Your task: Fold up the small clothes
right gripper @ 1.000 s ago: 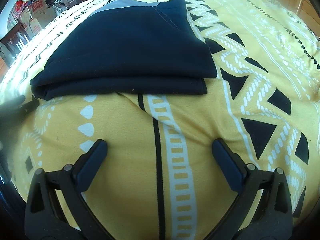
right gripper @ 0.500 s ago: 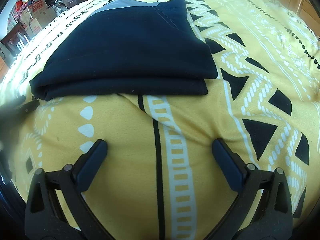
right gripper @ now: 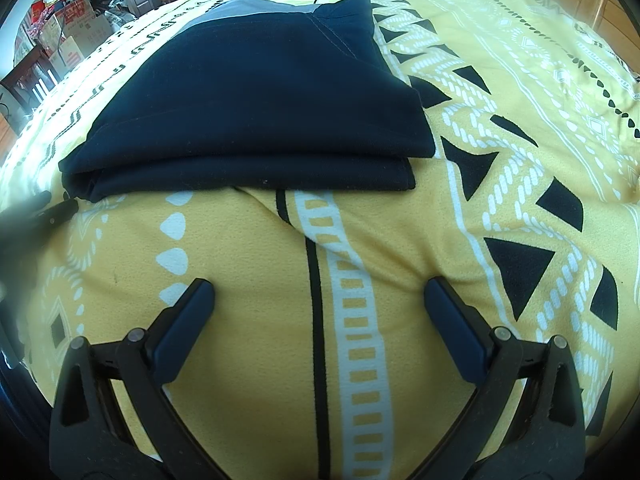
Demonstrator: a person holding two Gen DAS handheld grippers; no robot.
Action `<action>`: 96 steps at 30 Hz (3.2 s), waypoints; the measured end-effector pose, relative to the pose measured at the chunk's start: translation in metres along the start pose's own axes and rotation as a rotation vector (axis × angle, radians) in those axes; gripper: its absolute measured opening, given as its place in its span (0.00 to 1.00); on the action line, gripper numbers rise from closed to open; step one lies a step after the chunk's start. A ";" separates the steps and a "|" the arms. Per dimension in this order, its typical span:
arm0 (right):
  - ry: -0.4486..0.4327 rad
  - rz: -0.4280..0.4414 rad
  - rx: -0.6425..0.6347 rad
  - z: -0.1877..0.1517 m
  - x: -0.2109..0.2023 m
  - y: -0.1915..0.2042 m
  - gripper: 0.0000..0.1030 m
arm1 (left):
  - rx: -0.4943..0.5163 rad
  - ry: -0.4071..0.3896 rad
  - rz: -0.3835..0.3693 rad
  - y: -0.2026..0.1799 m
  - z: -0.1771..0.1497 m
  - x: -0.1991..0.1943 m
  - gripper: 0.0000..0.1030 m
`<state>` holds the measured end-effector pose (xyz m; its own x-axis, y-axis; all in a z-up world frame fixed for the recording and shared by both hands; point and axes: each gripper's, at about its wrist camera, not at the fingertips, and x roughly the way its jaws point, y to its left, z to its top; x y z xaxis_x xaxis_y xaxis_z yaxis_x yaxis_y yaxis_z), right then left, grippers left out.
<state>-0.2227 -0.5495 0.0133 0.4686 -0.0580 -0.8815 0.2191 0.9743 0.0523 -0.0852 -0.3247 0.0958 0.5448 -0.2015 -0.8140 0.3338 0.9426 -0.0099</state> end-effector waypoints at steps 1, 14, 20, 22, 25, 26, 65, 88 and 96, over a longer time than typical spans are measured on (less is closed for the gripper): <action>0.000 0.000 0.000 0.000 0.000 0.000 1.00 | 0.000 -0.001 -0.001 0.000 0.000 0.000 1.00; 0.000 -0.001 0.000 0.000 0.000 0.000 1.00 | -0.001 -0.002 0.002 -0.001 0.000 0.000 1.00; 0.001 -0.003 -0.001 0.000 0.001 0.000 1.00 | -0.001 -0.002 0.001 -0.001 0.000 0.000 1.00; 0.001 -0.003 -0.002 0.001 0.001 0.000 1.00 | -0.002 -0.002 0.000 -0.001 0.000 0.000 1.00; 0.001 -0.003 -0.002 0.001 0.001 0.000 1.00 | -0.002 -0.002 0.001 -0.001 0.000 0.000 1.00; 0.001 -0.002 -0.002 0.001 0.001 0.000 1.00 | -0.002 -0.002 0.001 -0.001 0.000 0.000 1.00; -0.009 0.005 0.009 -0.001 -0.001 0.000 1.00 | -0.003 -0.002 -0.001 -0.002 0.000 0.001 1.00; -0.015 -0.018 -0.007 -0.006 -0.002 0.006 1.00 | 0.003 0.001 0.006 0.000 0.001 0.004 1.00; -0.021 -0.023 0.008 -0.006 -0.003 0.007 1.00 | 0.006 0.005 0.010 0.001 0.002 0.005 1.00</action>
<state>-0.2272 -0.5409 0.0134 0.4809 -0.0845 -0.8727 0.2369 0.9708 0.0365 -0.0808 -0.3251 0.0927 0.5441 -0.1911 -0.8170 0.3334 0.9428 0.0015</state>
